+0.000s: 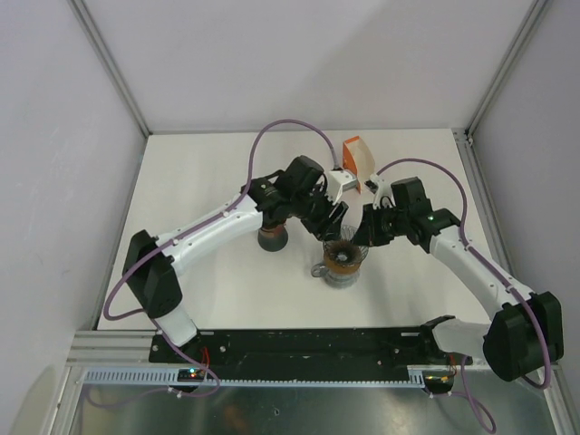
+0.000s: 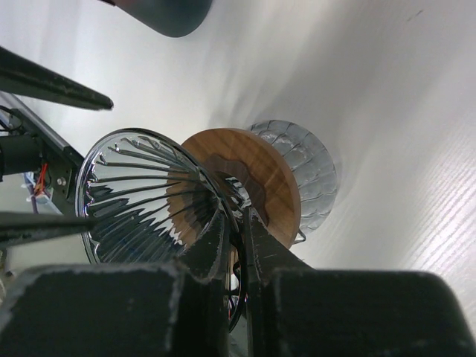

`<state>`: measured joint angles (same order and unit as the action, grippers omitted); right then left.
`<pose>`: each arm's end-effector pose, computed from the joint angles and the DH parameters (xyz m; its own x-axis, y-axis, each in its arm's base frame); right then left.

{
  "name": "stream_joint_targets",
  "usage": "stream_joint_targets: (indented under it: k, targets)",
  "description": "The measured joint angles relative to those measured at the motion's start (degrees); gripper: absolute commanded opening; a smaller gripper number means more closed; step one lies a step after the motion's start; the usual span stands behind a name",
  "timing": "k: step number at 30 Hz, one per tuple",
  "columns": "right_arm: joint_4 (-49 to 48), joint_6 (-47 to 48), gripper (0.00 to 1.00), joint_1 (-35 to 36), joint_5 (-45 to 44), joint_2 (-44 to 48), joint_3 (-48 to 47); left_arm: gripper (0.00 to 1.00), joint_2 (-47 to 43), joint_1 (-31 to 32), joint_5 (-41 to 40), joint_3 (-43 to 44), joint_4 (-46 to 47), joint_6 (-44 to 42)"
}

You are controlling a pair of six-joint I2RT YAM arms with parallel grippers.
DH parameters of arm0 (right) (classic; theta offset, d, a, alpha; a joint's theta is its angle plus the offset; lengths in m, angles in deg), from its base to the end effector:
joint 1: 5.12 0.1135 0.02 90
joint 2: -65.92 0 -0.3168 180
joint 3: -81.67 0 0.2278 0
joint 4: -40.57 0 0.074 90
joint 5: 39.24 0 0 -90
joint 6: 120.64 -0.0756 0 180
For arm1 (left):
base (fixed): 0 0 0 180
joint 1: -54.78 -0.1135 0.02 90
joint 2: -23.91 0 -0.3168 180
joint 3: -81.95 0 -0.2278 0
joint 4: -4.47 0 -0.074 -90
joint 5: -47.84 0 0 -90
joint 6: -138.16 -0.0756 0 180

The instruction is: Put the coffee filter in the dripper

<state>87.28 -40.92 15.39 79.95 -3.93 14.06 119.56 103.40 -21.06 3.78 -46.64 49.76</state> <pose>0.2029 0.1153 0.2964 -0.8031 -0.1341 -0.5805 -0.4701 0.7413 0.4791 0.2308 -0.3031 0.3512 -0.4909 0.5178 -0.7006 0.8551 0.4401 -0.2739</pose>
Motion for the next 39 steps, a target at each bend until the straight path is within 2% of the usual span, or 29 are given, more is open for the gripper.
stream_joint_targets:
  k: [12, 16, 20, 25, 39]
  targets:
    - [0.5, 0.5, 0.0, 0.1, -1.7, 1.1, 0.2, 0.37, 0.5, 0.0, -2.3, -3.2, -0.1, -0.1]
    - [0.4, 0.9, 0.0, 0.4, -1.7, 1.1, 0.2, 0.18, 2.2, 0.0, -0.9, -3.4, 1.3, 0.1]
    - [0.2, 0.3, 0.0, 0.7, -2.5, 1.2, 0.3, 0.03, 2.6, 0.0, -0.3, -3.4, 2.1, 2.4]
    - [-0.3, -0.3, 0.0, 0.9, -3.5, 1.4, 1.0, 0.0, 2.6, -0.7, 0.4, -4.4, 4.0, 6.0]
    - [-2.6, -3.5, 0.0, 0.5, -3.1, -0.3, 2.4, 0.0, 3.1, -2.1, 3.4, -7.5, 8.8, 7.0]
